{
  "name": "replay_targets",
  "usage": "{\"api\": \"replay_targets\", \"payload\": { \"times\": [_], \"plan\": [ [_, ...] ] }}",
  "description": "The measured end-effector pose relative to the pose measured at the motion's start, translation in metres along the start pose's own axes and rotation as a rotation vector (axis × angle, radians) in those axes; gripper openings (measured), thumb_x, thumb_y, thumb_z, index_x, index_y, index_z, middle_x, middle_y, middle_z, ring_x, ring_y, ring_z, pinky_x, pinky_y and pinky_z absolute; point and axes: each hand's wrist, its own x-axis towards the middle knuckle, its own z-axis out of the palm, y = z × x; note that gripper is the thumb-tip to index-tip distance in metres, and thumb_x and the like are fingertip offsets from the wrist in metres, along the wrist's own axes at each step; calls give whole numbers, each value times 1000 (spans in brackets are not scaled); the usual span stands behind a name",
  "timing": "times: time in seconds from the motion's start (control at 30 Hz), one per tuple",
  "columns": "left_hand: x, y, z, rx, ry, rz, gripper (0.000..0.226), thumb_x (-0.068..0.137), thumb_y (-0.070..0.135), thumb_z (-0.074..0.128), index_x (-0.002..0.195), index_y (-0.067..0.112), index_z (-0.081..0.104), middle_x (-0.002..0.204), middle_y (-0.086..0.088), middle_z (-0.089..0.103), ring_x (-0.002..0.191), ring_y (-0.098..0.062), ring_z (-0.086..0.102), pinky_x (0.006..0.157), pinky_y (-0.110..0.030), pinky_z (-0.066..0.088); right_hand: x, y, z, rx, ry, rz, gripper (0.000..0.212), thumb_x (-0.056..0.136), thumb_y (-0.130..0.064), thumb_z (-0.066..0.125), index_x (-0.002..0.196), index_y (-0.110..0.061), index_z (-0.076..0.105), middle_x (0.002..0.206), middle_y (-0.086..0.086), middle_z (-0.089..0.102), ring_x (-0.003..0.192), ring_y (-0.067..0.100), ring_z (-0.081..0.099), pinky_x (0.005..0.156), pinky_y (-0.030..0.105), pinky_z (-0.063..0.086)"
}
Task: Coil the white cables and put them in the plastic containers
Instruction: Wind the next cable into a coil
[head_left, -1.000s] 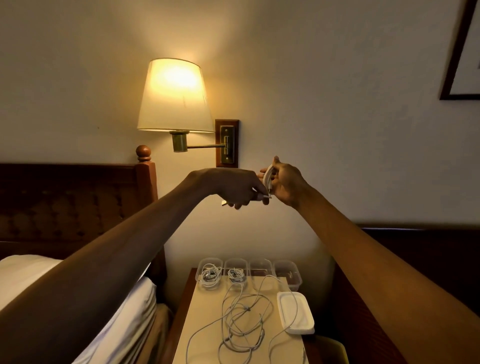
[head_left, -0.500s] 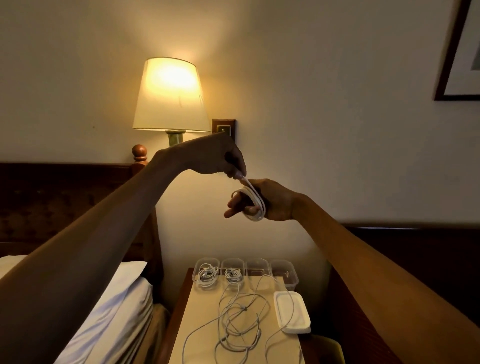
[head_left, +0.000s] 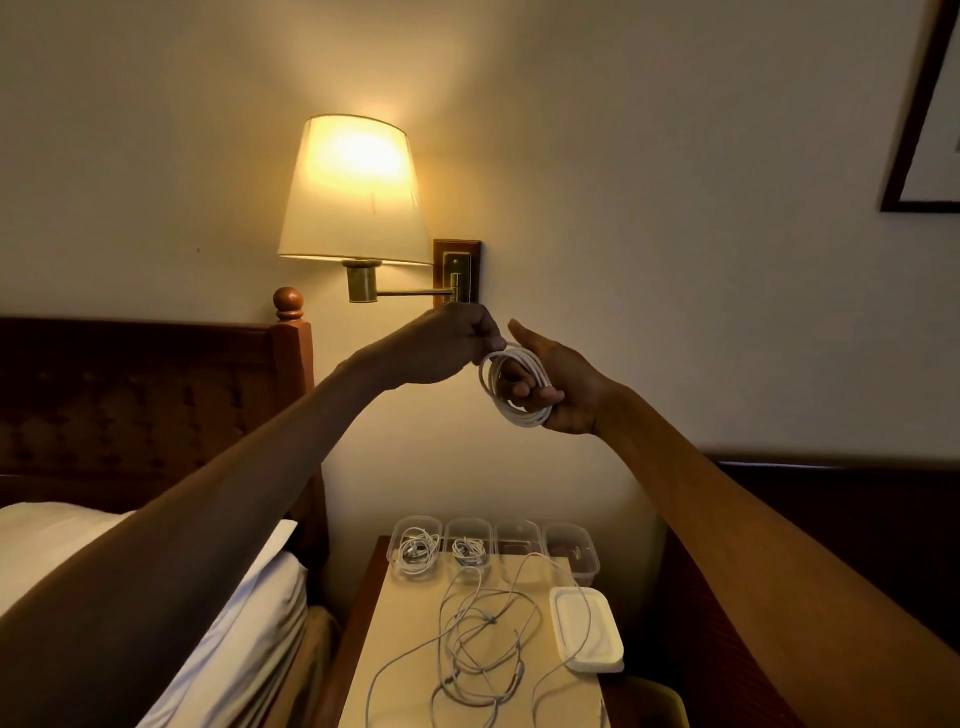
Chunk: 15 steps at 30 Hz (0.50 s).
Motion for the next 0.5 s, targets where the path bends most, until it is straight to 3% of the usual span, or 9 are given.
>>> {"api": "replay_targets", "payload": {
  "times": [0.07, 0.13, 0.2, 0.27, 0.37, 0.5],
  "plan": [
    [-3, -1, 5, -309, -20, -127, 7, 98, 14, 56, 98, 8, 60, 96, -9, 67, 87, -17, 67, 70, -22, 53, -2, -1, 2, -55, 62, -25, 57, 102, -53, 28, 93, -3, 53, 58, 9, 62, 36, 10, 55, 36, 15, 44],
    [-4, 1, 10, -442, 21, -169, 9, 98, 13, 55, 98, 6, 60, 99, -15, 67, 91, -24, 68, 72, -29, 56, -2, 0, 4, -138, 128, -55, 58, 100, -56, 30, 102, -4, 56, 69, 9, 66, 52, 12, 64, 46, 18, 51],
    [-4, 5, 17, -392, 83, -172, 10, 100, 14, 52, 101, 6, 57, 96, -13, 63, 87, -21, 65, 69, -27, 56, 0, 1, 4, -185, 218, -89, 59, 98, -59, 33, 101, -6, 60, 76, 9, 67, 62, 15, 66, 55, 21, 54],
    [-3, 8, 23, -325, 148, -161, 12, 101, 16, 49, 105, 5, 54, 92, -8, 60, 81, -15, 62, 59, -20, 53, 3, 2, 2, -193, 378, -151, 57, 96, -59, 38, 90, -7, 62, 70, 7, 65, 57, 14, 62, 55, 21, 53],
    [0, 8, 27, -249, 224, -118, 9, 101, 18, 48, 103, 9, 51, 92, -9, 60, 78, -19, 64, 64, -31, 57, 7, 5, -2, -204, 590, -265, 55, 95, -57, 43, 78, -7, 58, 61, 6, 58, 47, 12, 51, 51, 20, 48],
    [2, 8, 33, -123, 301, -72, 8, 101, 15, 46, 105, 8, 48, 90, -10, 60, 72, -17, 60, 60, -28, 46, 11, 12, 0, -275, 673, -356, 52, 97, -53, 40, 76, -10, 61, 64, 4, 62, 60, 16, 55, 63, 24, 49]
  ]
}}
